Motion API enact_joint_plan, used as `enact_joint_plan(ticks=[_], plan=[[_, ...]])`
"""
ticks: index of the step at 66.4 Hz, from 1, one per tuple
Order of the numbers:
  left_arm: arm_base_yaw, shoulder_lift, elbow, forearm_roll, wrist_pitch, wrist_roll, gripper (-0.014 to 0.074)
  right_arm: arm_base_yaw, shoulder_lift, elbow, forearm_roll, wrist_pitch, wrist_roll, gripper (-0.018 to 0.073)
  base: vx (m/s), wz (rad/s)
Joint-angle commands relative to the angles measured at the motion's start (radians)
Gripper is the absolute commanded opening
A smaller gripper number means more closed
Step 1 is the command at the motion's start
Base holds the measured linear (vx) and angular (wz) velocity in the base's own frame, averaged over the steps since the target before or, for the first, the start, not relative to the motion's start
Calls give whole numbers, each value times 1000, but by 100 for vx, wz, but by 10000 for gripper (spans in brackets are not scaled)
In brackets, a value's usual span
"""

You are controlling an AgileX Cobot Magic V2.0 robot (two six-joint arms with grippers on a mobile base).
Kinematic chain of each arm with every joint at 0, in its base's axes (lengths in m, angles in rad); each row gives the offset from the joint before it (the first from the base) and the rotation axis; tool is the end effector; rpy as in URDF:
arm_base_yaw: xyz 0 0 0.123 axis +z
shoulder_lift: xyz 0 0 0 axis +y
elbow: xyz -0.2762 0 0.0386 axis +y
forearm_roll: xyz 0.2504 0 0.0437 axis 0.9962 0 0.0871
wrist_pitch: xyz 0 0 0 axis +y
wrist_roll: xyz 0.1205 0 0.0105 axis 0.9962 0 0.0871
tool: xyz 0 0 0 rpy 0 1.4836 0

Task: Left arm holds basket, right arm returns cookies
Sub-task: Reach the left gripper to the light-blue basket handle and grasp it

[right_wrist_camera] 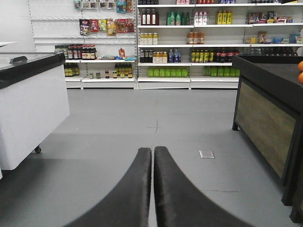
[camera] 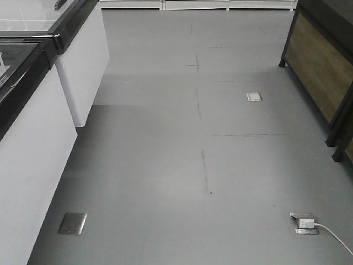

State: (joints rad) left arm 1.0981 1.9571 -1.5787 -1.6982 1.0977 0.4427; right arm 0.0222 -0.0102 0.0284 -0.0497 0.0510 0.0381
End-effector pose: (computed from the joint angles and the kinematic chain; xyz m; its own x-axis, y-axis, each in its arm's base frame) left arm 0.2979 0.3479 0.3097 0.0126 -0.9920 -0.1260 -0.0242 0.1257 -0.9918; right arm 0.0955 0.0018 0.2001 0.0183 -0.0111 -0.9998 -0.0195 0.9997 -0.0115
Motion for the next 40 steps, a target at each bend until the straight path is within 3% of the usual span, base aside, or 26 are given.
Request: enact_joint_plan(ticks=[1,9,18,31,40], plan=[[9,-53,-27,-83,42,31,-9,-3,-11,3,-7,-70,-8,-3,0,0],[-9,-53,-27,-83,58,55,-8,-3,-11,3,-7,-70,-8,-3,0,0],[-37,-72,-68,-83,45,-4,-8,-3,-11,3,-7,-70,-8,-3,0,0],[-102,-116,-306,-83,29,-30,-8,-3,-11,3,-7,-70,-8,-3,0,0],[-181,-142,-464,-83,46,-72,-8,-3,-11,3,-7,-70,-8,-3,0,0]])
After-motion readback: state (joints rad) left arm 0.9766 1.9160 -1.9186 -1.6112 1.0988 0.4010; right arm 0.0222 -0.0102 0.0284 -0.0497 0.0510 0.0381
